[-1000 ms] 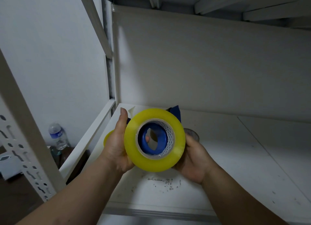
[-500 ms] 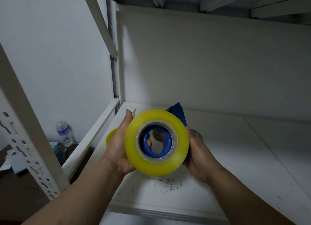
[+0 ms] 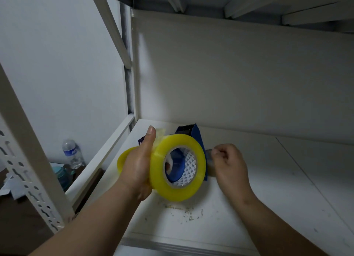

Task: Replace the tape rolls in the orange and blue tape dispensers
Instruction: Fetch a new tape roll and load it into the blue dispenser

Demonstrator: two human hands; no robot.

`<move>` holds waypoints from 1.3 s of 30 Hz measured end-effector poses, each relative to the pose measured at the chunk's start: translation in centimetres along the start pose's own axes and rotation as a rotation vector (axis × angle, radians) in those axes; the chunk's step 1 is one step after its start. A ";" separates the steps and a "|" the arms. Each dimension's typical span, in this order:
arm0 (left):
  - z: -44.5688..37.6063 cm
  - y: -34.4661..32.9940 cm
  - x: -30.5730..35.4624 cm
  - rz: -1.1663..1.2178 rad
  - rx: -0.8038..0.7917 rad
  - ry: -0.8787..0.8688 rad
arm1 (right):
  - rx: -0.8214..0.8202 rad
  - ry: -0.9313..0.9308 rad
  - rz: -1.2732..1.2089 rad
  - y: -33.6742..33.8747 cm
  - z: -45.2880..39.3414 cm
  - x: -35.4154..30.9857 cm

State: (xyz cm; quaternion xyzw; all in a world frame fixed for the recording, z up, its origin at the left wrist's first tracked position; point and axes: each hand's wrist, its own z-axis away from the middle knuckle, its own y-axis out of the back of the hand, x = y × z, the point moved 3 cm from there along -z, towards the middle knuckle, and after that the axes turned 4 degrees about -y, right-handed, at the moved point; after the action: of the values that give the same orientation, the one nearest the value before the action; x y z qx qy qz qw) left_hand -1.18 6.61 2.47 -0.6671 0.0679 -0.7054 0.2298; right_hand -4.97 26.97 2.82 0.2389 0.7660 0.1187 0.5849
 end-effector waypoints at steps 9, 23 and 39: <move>1.2 -2.2 0.3 -0.320 0.146 -0.334 | -0.386 0.105 -0.070 -3.8 5.8 -2.4; 2.5 -3.7 -1.1 -0.100 -0.100 -0.165 | -0.311 -0.110 -0.604 -4.2 5.6 -3.4; 2.2 -3.0 -2.5 -0.081 -0.251 -0.176 | -0.363 -0.486 -1.120 -3.3 5.2 -3.2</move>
State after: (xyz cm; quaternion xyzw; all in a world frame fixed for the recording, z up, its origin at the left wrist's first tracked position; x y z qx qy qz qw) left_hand 0.23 10.78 1.68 -0.7519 0.1083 -0.6389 0.1211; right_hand -0.10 22.00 2.50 -0.2805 0.5880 -0.1349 0.7466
